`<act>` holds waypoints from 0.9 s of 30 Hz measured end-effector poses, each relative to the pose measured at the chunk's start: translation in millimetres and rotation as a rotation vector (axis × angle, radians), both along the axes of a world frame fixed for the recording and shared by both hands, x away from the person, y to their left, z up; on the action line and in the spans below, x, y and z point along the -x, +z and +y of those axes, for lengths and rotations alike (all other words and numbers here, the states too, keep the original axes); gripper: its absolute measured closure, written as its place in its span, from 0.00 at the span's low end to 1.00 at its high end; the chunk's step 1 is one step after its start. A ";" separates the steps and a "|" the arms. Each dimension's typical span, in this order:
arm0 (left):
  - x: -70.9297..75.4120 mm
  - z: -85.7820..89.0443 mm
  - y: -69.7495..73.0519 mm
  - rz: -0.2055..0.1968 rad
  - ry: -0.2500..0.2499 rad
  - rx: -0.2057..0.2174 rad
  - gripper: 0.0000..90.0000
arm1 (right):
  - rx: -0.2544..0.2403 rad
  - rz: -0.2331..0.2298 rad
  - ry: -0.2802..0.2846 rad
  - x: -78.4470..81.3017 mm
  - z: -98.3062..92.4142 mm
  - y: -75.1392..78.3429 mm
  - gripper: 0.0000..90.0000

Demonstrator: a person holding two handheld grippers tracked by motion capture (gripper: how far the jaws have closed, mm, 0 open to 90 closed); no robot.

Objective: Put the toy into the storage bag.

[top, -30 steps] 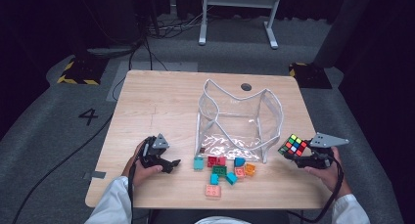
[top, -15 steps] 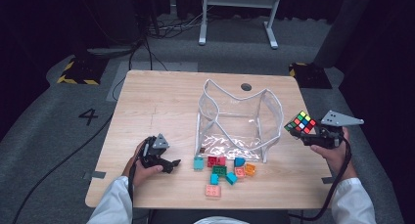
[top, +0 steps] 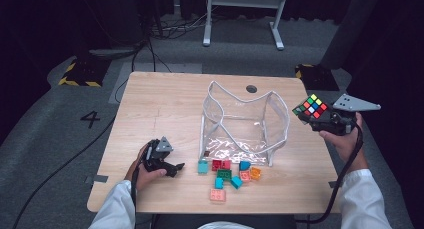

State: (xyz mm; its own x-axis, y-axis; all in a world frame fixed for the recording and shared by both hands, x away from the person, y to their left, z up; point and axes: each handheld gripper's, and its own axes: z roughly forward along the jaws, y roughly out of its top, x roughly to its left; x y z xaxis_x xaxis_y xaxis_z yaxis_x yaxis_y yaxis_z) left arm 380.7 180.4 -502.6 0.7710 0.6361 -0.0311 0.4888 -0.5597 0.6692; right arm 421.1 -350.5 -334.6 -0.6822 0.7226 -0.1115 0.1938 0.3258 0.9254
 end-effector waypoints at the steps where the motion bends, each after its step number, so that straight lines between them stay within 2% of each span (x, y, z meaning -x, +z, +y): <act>1: 0.0 0.0 -0.1 -0.004 0.002 -0.001 0.11 | 0.000 -0.008 0.005 -0.8 0.4 4.1 0.37; 4: -0.1 0.1 0.0 -0.003 0.001 -0.001 0.11 | -0.014 -0.035 0.017 -3.0 2.0 15.2 0.37; 8: 0.1 -0.2 -0.2 -0.001 0.002 0.002 0.11 | -0.027 -0.045 0.031 -6.9 8.0 28.4 0.37; 11: 0.0 -0.1 -0.2 -0.001 0.001 0.002 0.11 | -0.031 -0.034 0.042 -8.6 15.7 34.3 0.37; 15: 0.1 -0.1 -0.2 -0.002 0.002 0.001 0.11 | -0.013 -0.042 0.071 -12.3 26.3 36.7 0.37; 18: -0.1 0.0 0.0 -0.001 0.000 -0.001 0.11 | -0.037 -0.034 0.102 -13.2 35.5 34.9 0.37; 21: 0.1 -0.1 -0.2 -0.001 0.002 0.001 0.11 | -0.031 -0.037 0.142 -14.6 46.4 33.3 0.37; 22: 0.1 -0.1 -0.1 -0.002 0.001 0.000 0.11 | -0.032 -0.025 0.151 -14.1 50.0 32.8 0.37; 27: 0.1 -0.1 -0.2 -0.002 0.002 0.001 0.11 | -0.005 -0.018 0.190 -14.8 64.8 30.4 0.37</act>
